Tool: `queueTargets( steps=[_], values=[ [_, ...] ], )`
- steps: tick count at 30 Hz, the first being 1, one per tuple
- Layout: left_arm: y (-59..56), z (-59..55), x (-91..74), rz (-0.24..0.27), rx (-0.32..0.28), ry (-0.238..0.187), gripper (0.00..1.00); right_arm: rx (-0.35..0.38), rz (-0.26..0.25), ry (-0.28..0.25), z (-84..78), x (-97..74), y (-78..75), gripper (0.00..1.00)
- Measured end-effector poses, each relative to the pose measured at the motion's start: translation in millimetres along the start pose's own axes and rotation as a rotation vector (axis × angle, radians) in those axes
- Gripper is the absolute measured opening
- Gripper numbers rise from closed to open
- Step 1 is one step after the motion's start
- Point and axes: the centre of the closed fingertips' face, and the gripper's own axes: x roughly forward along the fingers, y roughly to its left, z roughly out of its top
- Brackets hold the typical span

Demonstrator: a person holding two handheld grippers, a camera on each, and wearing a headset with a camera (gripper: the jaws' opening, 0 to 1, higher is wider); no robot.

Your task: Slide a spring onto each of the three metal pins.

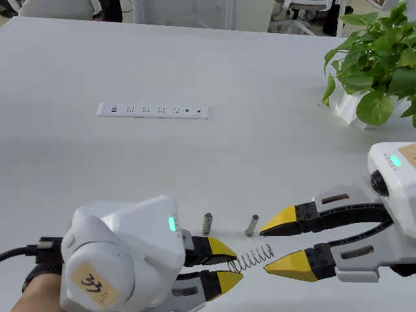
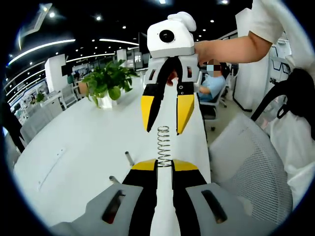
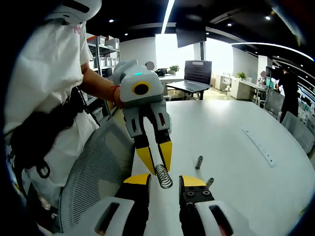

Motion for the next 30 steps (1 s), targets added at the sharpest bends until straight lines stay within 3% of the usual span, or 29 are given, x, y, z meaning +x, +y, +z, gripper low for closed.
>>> queueTargets(
  steps=[8, 12, 30],
  values=[
    [0.9, 2.3, -6.8, 0.015, -0.014, -0.028, 0.07, -0.026, 0.026, 0.029, 4.2, 5.6, 2.3, 0.15],
    [1.7, 2.6, -8.7, 0.019, -0.023, -0.042, 0.07, -0.04, 0.025, 0.042, 5.6, 5.9, 1.5, 0.08],
    [2.7, -0.6, -9.6, 0.017, -0.046, -0.063, 0.07, -0.102, 0.054, 0.096, 10.7, 8.2, 2.4, 0.06]
  ],
)
